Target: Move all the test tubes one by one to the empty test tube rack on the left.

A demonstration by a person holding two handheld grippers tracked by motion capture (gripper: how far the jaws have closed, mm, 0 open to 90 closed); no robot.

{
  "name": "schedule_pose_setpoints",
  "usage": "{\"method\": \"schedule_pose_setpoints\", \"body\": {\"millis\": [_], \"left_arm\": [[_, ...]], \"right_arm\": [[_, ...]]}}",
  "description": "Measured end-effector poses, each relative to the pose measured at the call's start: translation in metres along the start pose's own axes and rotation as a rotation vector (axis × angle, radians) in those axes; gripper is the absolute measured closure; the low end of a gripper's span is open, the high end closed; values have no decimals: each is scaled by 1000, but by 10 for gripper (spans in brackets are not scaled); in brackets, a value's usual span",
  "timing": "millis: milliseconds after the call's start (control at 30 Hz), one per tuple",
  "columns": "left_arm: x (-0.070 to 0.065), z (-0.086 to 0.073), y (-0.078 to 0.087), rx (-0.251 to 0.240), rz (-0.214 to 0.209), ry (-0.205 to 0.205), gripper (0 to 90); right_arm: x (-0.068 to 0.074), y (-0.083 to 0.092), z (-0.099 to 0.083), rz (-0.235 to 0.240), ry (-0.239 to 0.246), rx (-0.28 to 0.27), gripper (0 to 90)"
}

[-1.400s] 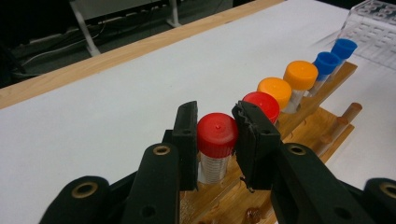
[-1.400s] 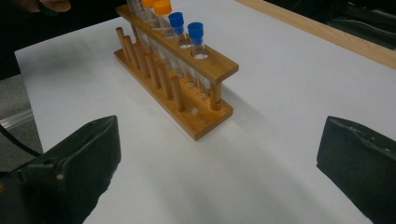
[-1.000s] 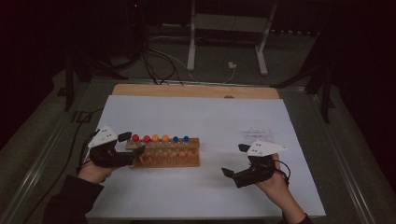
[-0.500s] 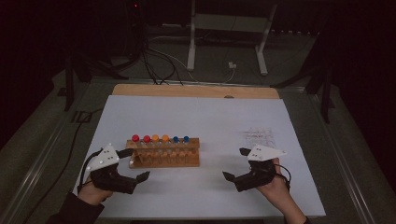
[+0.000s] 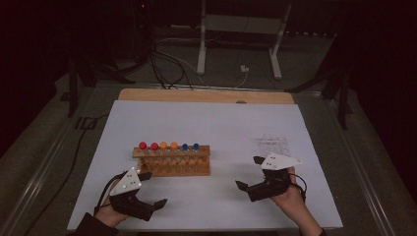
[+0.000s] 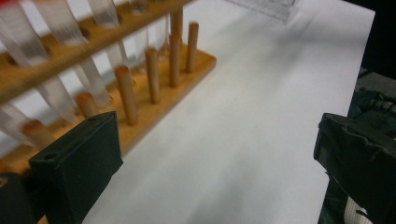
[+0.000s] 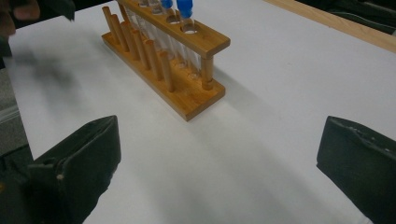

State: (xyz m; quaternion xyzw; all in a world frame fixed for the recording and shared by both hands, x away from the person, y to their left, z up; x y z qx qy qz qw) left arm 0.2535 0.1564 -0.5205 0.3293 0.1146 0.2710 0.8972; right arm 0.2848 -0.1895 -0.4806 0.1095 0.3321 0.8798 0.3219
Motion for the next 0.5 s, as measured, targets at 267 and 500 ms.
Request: {"method": "schedule_pose_setpoints", "body": {"millis": [267, 500], "left_arm": [[-2, -11, -17, 20, -26, 3, 17], [-8, -12, -25, 54, -50, -31, 17]], "right_arm": [[-2, -1, -1, -3, -7, -6, 0], [-3, -4, -2, -7, -6, -1, 0]]}}
Point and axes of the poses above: each handheld gripper's, and its own axes: y roughly backward along the jaws, z roughly out of its top, x roughly to its left, the point moved 5 cm from there along -y, roughly forward along the jaws, and after that the axes turned 10 degrees about x, right-handed, at the moved point
